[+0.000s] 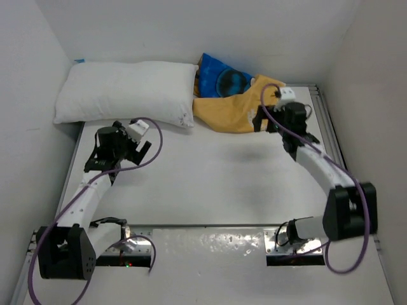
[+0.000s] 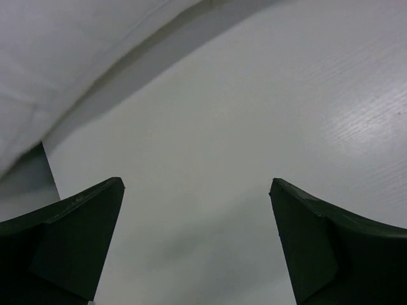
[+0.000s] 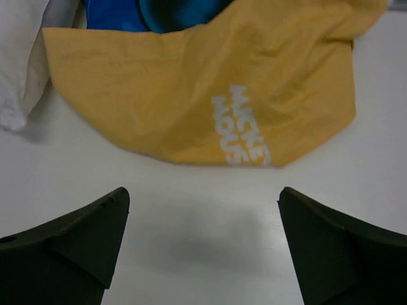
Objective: Put the pillow into the pillowcase
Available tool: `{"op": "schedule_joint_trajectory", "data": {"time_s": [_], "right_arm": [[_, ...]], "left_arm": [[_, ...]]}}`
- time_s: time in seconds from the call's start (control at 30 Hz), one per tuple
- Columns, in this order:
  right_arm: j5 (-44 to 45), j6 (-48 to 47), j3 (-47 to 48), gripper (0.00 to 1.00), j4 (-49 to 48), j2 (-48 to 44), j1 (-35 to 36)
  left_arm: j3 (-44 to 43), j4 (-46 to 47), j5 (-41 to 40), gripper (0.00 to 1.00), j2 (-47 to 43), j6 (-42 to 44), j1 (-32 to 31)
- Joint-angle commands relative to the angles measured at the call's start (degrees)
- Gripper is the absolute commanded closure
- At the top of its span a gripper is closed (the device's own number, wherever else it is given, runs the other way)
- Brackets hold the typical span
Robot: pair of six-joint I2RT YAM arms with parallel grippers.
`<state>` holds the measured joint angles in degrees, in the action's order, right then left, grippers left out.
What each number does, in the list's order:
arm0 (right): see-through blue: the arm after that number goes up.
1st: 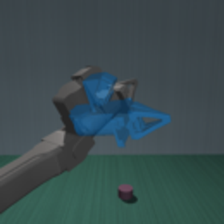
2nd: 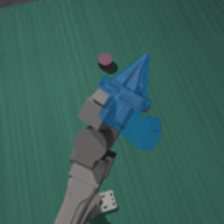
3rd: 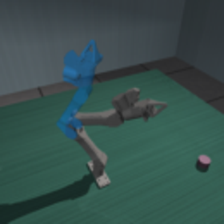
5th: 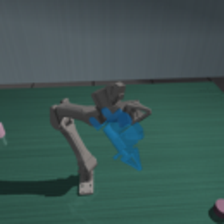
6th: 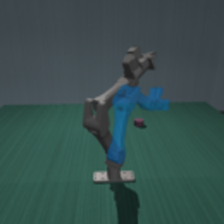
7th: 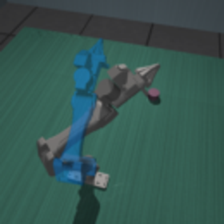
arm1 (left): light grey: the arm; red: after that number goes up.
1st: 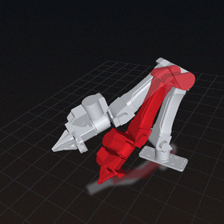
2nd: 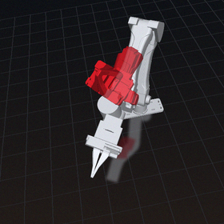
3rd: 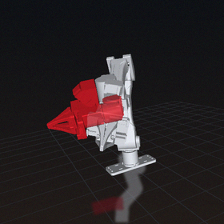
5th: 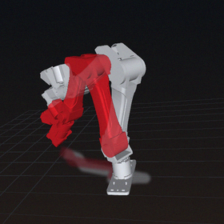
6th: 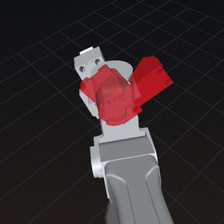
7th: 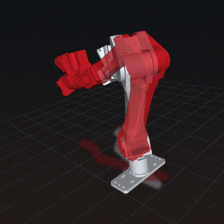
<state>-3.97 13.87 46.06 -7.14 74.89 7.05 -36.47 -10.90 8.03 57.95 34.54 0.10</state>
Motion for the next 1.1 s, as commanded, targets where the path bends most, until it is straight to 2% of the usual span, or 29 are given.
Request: {"op": "schedule_joint_trajectory", "data": {"time_s": [0.0, 0.03, 0.07, 0.13, 0.17, 0.23, 0.3, 0.37, 0.43, 0.53, 0.6, 0.63, 0.67, 0.73, 0.77, 0.8, 0.9, 0.93, 1.07], "right_arm": [[6.77, -8.67, 15.33, 0.01, 5.79, 13.93, 5.06], [6.52, -9.64, 18.94, 0.01, 6.86, 17.53, 5.69], [5.65, -9.82, 26.20, 0.01, 8.35, 24.35, 6.30], [4.23, -9.83, 35.79, 0.01, 10.91, 30.55, 8.06], [4.23, -9.65, 38.03, 0.01, 11.09, 36.14, 8.68], [1.95, -10.08, 43.29, 0.01, 9.87, 40.66, 10.61], [1.68, -10.79, 45.59, 0.01, 7.49, 46.29, 12.54], [0.72, -10.53, 46.39, 0.01, 3.63, 49.37, 13.43], [-2.78, -8.34, 47.88, 0.01, 1.34, 53.50, 13.87], [-3.33, -3.95, 49.55, 0.01, -0.07, 57.90, 14.04], [-3.24, -3.41, 51.13, 0.06, 1.68, 59.92, 14.66], [-2.54, -3.58, 51.49, 0.13, 2.21, 60.37, 14.66], [-1.93, -3.24, 51.41, 0.41, 2.74, 60.37, 15.10], [0.87, -2.27, 50.71, 0.72, 2.48, 58.71, 15.01], [1.67, -2.01, 50.18, 0.95, 2.04, 57.57, 14.92], [2.46, -2.09, 48.78, 1.00, 1.26, 54.60, 14.75], [3.79, -3.67, 44.48, 1.00, -3.05, 48.44, 13.96], [3.79, -3.93, 43.07, 1.00, -5.84, 43.89, 13.35], [5.98, -2.02, 35.52, 1.00, -9.21, 32.01, 10.80]], "left_arm": [[-4.57, -4.23, 8.31, 0.00, 3.38, 19.74, -2.47], [-5.36, -3.09, 8.05, 0.00, 6.27, 24.64, -2.82], [-5.98, 0.05, 7.01, 0.00, 7.86, 26.69, -2.91], [-9.04, 4.54, 5.34, 0.00, 15.12, 30.99, -3.52], [-10.36, 5.96, 4.72, 0.00, 17.87, 31.72, -3.70], [-14.84, 12.52, 1.31, 0.00, 27.01, 32.08, -4.23], [-18.79, 19.63, -0.72, 0.00, 34.81, 33.39, -4.40], [-19.69, 26.51, -1.61, 0.00, 38.88, 34.35, -4.41], [-21.53, 33.01, -2.58, 0.00, 44.68, 38.04, -4.58], [-25.83, 36.29, -5.47, 0.00, 52.42, 39.46, -4.49], [-29.18, 38.39, -7.40, 0.00, 56.89, 37.19, -4.32], [-29.97, 39.10, -7.50, 0.00, 58.05, 36.65, -4.23], [-31.11, 40.24, -7.07, 0.21, 59.63, 35.69, -3.97], [-31.38, 41.39, -5.40, 0.56, 60.26, 34.46, -3.35], [-31.47, 41.74, -4.79, 0.88, 60.43, 33.41, -3.09], [-31.38, 41.83, -3.82, 1.00, 60.35, 32.61, -3.00], [-31.12, 40.43, -3.12, 1.00, 58.68, 30.06, -2.82], [-30.34, 39.90, -3.02, 1.00, 57.81, 29.62, -2.74], [-26.91, 38.07, -3.20, 1.00, 49.99, 26.20, -2.56]]}}
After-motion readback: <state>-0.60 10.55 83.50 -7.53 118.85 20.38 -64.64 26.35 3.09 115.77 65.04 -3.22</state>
